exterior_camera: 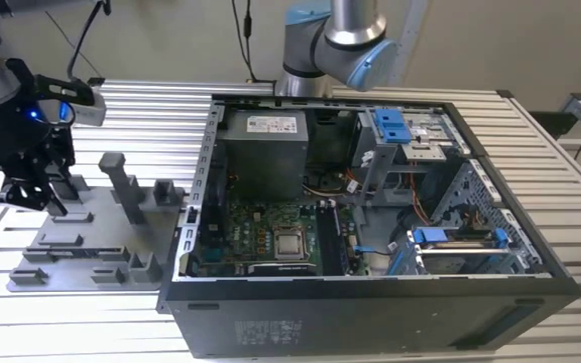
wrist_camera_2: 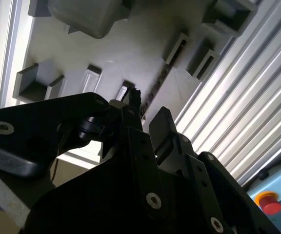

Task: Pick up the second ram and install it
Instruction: 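Pick up the second ram and move it above second insertion slot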

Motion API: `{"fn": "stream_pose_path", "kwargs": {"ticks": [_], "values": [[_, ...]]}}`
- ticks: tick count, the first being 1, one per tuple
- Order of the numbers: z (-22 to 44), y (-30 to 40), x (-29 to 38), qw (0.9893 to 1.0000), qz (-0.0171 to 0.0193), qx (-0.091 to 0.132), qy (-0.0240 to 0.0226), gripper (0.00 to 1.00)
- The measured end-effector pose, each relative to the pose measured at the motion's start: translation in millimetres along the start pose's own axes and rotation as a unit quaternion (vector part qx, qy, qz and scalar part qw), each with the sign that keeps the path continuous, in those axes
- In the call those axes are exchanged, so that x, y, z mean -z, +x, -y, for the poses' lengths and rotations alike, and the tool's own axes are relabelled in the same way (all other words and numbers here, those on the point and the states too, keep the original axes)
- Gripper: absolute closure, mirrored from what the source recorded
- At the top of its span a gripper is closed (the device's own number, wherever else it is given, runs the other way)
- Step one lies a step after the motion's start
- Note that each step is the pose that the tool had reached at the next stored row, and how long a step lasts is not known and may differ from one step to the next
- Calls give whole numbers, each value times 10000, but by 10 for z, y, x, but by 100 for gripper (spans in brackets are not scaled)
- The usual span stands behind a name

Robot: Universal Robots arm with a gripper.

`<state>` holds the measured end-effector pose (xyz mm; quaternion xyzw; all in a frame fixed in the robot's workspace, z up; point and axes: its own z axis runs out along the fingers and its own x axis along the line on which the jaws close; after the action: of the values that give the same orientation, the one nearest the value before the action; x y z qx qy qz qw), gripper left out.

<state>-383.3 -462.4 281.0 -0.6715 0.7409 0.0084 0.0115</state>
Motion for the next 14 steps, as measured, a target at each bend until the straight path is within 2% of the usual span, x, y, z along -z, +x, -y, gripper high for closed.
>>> {"fn": "stream_pose_path", "kwargs": {"ticks": [8, 14], "values": [[-2, 5, -83, 10000, 0, 0, 1, 64], [-12, 58, -174, 10000, 0, 0, 0, 64]]}}
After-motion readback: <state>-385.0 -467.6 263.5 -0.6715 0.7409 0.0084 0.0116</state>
